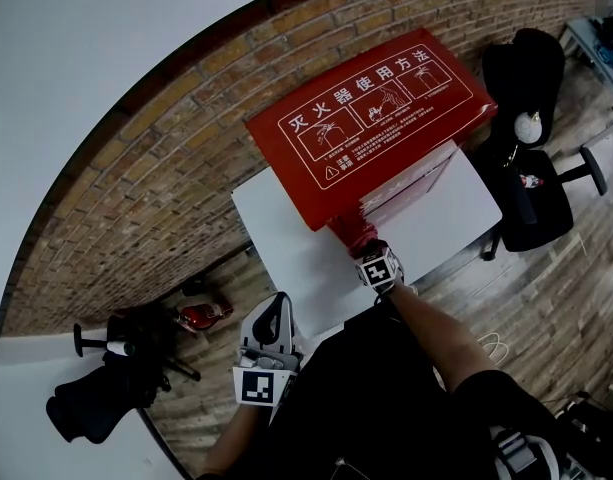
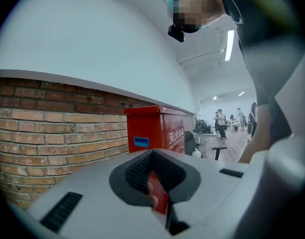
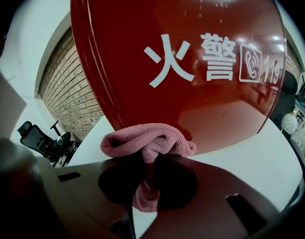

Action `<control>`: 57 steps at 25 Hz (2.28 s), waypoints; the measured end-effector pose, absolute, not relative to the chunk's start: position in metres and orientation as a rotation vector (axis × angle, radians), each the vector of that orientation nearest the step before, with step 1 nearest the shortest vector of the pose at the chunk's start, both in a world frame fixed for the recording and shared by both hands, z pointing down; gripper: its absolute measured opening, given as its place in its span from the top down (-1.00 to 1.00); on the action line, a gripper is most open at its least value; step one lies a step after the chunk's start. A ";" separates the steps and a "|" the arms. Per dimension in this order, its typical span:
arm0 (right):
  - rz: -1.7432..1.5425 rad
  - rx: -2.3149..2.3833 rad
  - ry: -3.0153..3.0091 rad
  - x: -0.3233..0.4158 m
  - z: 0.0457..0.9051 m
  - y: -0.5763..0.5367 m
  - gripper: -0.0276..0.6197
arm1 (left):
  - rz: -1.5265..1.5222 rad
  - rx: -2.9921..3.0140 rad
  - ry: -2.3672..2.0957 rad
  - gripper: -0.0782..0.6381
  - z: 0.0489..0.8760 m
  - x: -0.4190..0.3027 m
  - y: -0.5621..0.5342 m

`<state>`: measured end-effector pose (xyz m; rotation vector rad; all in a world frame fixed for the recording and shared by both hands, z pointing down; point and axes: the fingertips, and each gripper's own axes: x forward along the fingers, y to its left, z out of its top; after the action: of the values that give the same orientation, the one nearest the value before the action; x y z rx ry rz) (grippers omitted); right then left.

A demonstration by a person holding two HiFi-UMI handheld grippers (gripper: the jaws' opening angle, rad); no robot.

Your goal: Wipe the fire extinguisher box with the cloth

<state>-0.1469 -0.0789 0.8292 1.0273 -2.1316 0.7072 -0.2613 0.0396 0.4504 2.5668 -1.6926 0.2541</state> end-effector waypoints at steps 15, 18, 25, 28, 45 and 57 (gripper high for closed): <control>0.711 1.087 -2.207 -0.148 0.765 -0.080 0.72 | 0.208 2.624 -1.637 0.64 0.444 -0.235 0.025; 0.704 1.089 -2.245 -0.151 0.748 -0.081 0.72 | 0.199 2.633 -1.633 0.64 0.442 -0.232 0.022; 0.677 1.099 -2.295 -0.150 0.716 -0.083 0.72 | 0.181 2.641 -1.632 0.64 0.434 -0.224 0.015; 0.680 1.104 -2.307 -0.150 0.706 -0.082 0.72 | 0.166 2.646 -1.633 0.64 0.429 -0.219 0.011; 0.667 1.114 -2.406 -0.154 0.642 -0.082 0.72 | 0.079 2.715 -1.614 0.64 0.400 -0.193 -0.016; 0.622 1.117 -2.478 -0.155 0.599 -0.082 0.72 | 0.020 2.717 -1.623 0.64 0.389 -0.192 -0.035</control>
<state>-0.1546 -0.0817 0.5988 1.1169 -2.4783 0.6215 -0.1924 -0.0346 0.3888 2.7172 -1.6228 0.0198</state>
